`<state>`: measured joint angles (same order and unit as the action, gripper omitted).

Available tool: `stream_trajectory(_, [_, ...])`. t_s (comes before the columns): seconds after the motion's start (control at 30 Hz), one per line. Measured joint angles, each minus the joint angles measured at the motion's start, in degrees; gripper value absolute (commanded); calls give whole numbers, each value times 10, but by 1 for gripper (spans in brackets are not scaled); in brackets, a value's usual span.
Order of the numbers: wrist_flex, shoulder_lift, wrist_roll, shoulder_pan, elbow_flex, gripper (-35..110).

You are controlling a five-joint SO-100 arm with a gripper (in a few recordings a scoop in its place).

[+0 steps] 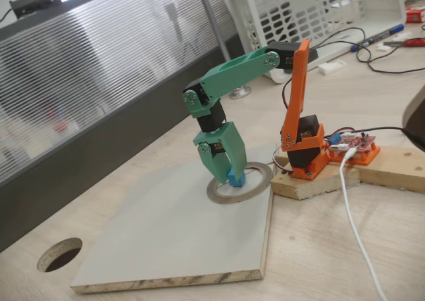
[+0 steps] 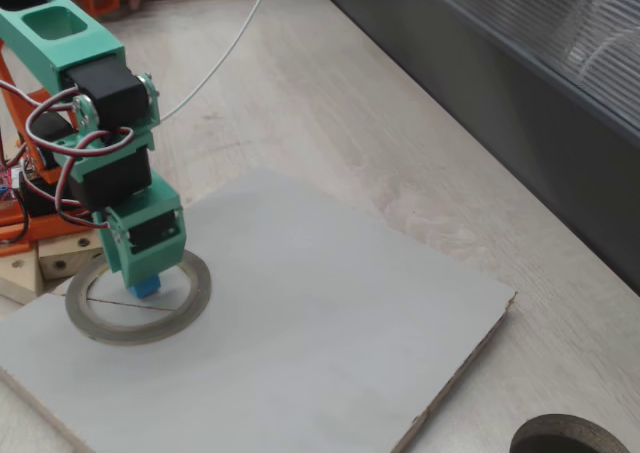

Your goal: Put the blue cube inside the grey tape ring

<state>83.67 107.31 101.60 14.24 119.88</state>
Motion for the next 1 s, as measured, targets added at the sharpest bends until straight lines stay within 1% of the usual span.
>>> stream_trajectory(0.8, [1,8,0,4,38,12])
stream_trajectory(0.9, [1,8,0,4,38,20])
stream_trajectory(1.0, [5,8,3,4,38,36])
